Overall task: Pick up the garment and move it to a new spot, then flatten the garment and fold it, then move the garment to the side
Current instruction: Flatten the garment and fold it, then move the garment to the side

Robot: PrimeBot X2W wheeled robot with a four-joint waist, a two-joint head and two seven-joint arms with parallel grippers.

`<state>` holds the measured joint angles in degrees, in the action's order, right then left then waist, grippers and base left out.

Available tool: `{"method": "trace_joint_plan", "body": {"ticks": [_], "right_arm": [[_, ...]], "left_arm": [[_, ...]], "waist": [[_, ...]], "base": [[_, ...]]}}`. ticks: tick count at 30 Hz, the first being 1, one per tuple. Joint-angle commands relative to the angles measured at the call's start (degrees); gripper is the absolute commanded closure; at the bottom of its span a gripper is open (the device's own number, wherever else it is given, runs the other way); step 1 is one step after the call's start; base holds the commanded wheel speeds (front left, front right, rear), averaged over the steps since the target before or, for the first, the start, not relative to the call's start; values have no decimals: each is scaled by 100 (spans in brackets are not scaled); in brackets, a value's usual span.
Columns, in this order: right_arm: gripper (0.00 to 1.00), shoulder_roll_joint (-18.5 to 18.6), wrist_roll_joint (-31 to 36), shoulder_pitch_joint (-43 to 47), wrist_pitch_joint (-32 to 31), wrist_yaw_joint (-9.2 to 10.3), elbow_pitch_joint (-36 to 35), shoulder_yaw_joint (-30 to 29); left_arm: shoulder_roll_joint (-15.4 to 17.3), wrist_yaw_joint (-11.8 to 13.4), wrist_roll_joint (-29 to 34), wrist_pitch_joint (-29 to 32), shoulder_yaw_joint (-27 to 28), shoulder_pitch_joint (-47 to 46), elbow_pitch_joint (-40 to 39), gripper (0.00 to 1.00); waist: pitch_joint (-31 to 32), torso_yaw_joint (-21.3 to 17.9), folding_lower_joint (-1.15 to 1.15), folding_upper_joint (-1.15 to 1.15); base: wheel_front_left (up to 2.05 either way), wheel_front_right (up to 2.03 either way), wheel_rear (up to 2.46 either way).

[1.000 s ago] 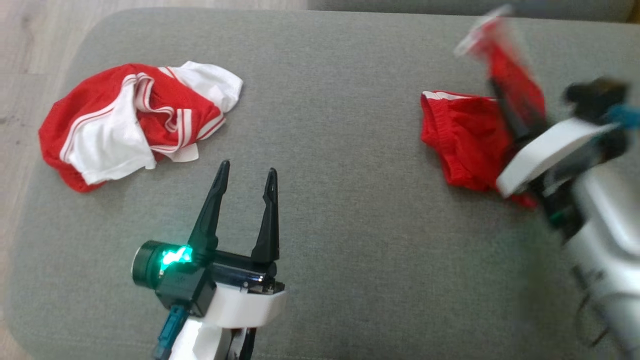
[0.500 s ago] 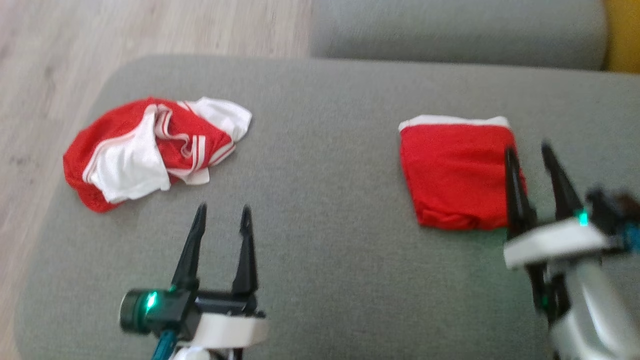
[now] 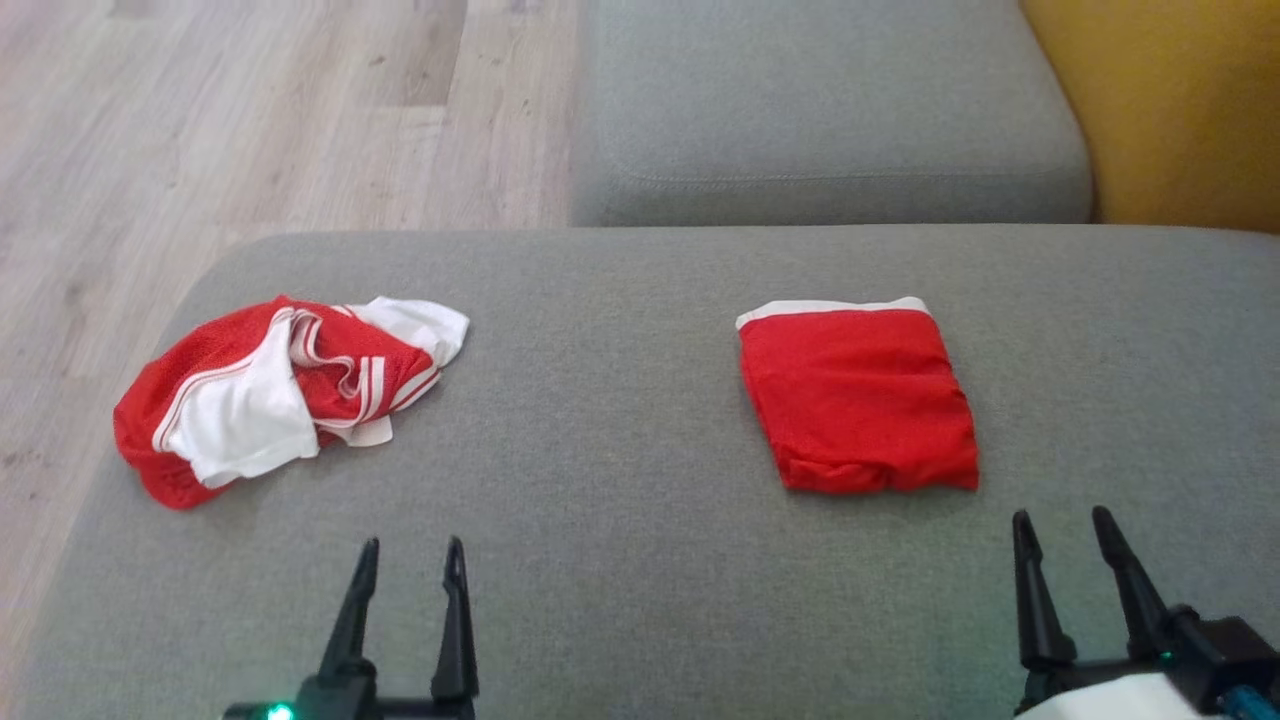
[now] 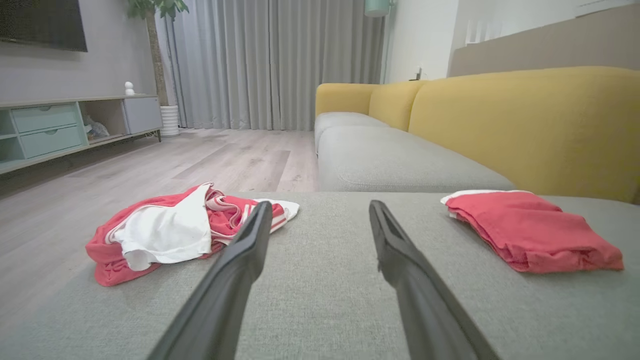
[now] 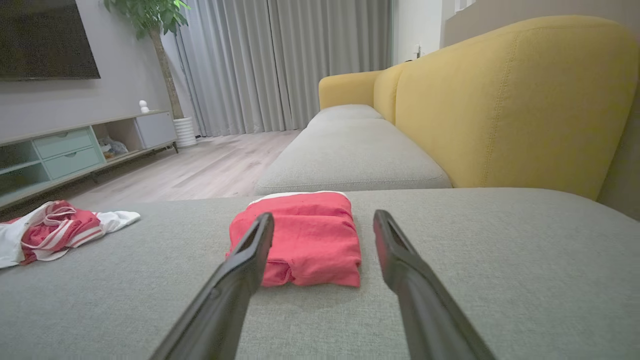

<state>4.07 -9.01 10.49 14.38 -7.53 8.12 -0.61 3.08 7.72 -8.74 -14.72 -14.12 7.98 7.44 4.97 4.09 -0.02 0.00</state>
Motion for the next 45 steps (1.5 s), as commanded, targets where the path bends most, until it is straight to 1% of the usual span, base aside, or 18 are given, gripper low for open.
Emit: {"method": "trace_joint_plan", "body": {"ticks": [1, 6, 10, 21, 25, 30, 33, 36, 40, 45], "right_arm": [[0, 28, 149, -181, 61, 4, -251, 141], [0, -24, 238, -111, 62, 4, -250, 142], [0, -44, 327, -87, 62, 4, -198, 262], [0, -76, 324, -58, 62, 4, -149, 280], [0, -84, 306, -98, 62, 4, -85, 239], [0, -50, -29, -439, 62, 4, 221, 200], [0, 96, -286, -961, 62, 4, 588, 144], [0, 413, -413, -1758, 34, 4, 1155, 146], [0, 845, -839, -2924, -505, 4, 1963, 248], [0, 1348, -1682, -3847, -1332, 4, 2744, 761]], "left_arm": [[-20, -57, 148, -28, 234, -156, -84, 0], [-20, -115, 171, -28, 268, -134, 127, 0], [-20, -165, 171, -28, 295, -156, 217, 0], [-20, -178, 195, -28, 290, -137, 276, 0], [-20, -178, 219, -28, 304, -170, 278, 0], [-20, -184, 191, -28, 302, -267, 223, 0], [-20, -180, 98, -28, 271, -369, 132, 0], [-20, -184, 109, -28, 224, -581, 9, 0], [-20, -211, 62, -28, 139, -879, -46, 0], [-20, -231, 0, -28, -43, -1254, -65, 0]], "waist": [[58, -56, 2, 0], [90, -86, 2, 0], [96, -102, 2, 0], [56, -85, 2, 0], [-59, -63, 2, 0], [-381, -24, 2, 0], [-701, -9, 2, 0], [-1115, -9, 2, 0], [-1559, 11, 2, 0], [-1912, 115, 2, 0]], "base": [[0, 0, 0], [0, 0, 0], [0, 0, 0], [0, 0, 0], [0, 0, 0], [0, 0, 0], [0, 0, 0], [0, 0, 0], [0, 0, 0], [0, 0, 0]]}}
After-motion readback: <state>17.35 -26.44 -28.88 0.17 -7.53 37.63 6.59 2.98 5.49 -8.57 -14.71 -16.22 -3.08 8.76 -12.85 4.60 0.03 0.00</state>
